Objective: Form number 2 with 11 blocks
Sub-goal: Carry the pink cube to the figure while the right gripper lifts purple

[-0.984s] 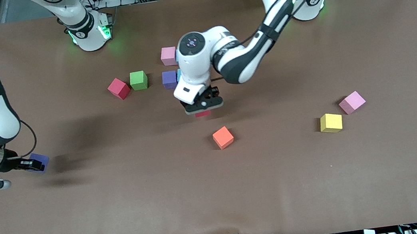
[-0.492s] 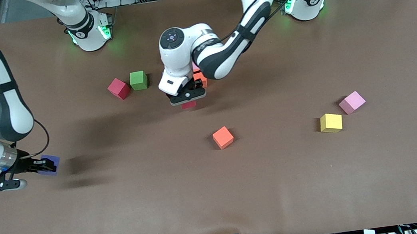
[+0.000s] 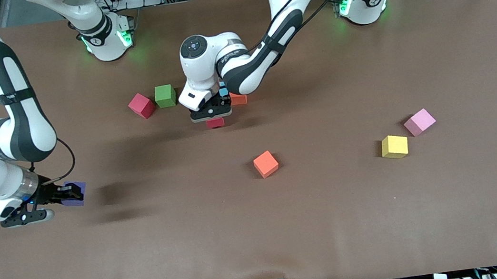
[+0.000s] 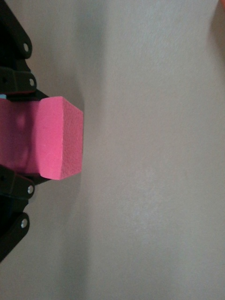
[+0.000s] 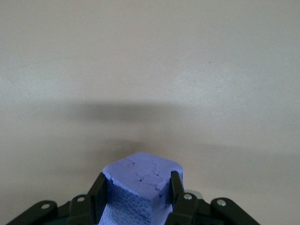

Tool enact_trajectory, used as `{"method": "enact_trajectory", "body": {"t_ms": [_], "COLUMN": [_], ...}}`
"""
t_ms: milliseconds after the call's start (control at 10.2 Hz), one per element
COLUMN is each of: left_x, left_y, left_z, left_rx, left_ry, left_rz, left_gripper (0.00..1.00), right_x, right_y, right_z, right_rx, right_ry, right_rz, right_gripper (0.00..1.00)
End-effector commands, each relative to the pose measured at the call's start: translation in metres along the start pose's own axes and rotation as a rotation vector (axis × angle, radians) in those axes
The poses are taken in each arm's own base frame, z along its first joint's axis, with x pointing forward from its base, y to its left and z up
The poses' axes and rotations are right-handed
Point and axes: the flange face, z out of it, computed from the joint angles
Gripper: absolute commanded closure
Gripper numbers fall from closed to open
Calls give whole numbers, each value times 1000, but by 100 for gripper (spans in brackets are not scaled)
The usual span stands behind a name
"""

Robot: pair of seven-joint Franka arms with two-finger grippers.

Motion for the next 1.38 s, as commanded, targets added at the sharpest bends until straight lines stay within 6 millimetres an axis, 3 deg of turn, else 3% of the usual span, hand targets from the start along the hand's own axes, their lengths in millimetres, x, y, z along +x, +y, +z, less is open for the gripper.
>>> {"method": "enact_trajectory", "body": {"t_ms": [0, 394, 1279], "left_x": [-14, -34, -45], "left_y": [13, 20, 27], "left_z": [17, 33, 32], "left_rx": [16, -10, -29], "left_ry": [48, 41, 43], "left_rz": [53, 74, 70], "left_gripper": [100, 100, 100], "right_x": [-5, -7, -11], "right_y": [-15, -22, -32], "right_z": [-6, -16, -32], "right_rx": [9, 16, 20], "right_ry": [0, -1, 17], "right_rz": [-38, -44, -46], "right_gripper": [59, 59, 59]}}
